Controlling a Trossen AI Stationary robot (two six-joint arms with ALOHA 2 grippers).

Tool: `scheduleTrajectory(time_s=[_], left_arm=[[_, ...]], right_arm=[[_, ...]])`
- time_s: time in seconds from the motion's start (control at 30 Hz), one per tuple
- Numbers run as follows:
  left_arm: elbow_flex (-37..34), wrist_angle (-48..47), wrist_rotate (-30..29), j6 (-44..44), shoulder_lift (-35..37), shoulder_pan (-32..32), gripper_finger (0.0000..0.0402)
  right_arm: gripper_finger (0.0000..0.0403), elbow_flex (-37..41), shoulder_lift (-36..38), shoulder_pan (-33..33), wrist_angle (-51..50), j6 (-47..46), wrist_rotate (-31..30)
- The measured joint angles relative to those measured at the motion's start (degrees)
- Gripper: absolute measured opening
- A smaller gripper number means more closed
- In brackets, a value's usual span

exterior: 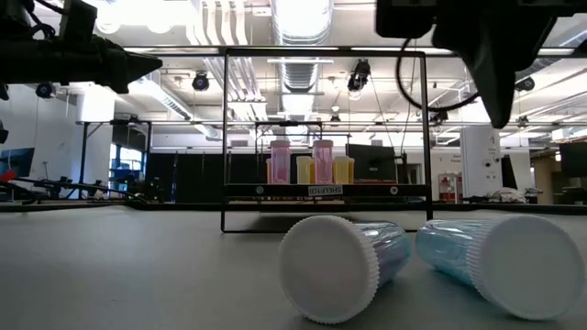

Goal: Pick and place medicine bottles onto shelf by color
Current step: Put the right blue pill bottle on the shelf aligned with the other blue pill bottle

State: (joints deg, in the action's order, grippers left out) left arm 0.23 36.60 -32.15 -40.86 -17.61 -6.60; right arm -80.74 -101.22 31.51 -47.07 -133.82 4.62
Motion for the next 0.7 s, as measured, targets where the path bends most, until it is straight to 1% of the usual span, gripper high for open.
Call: scheduleTrajectory(time_s=[0.2,0.37,0.5,0.7], left_arm=[[0.00,-0.02,-0.01,0.00,0.00,0.01,0.0072],[0.02,0.00,0.01,0.00,0.00,-0.01,0.0072],[0.00,0.01,-0.01,0.00,0.00,0.00,0.0072],[0.02,-0.02,0.01,0.00,0.00,-0.01,0.0072]], right_arm=[[0.0203,-5.38,-5.92,-0.02,0.22,4.34,0.29],[0.0203,-7.60,-9.93,-0.02,2.51,5.57,0.72],[0.0203,-9.84,-12.13,-0.02,4.26,6.81,2.79],[0.0203,-13.06,-14.31,-0.02,3.75,8.44,3.32]])
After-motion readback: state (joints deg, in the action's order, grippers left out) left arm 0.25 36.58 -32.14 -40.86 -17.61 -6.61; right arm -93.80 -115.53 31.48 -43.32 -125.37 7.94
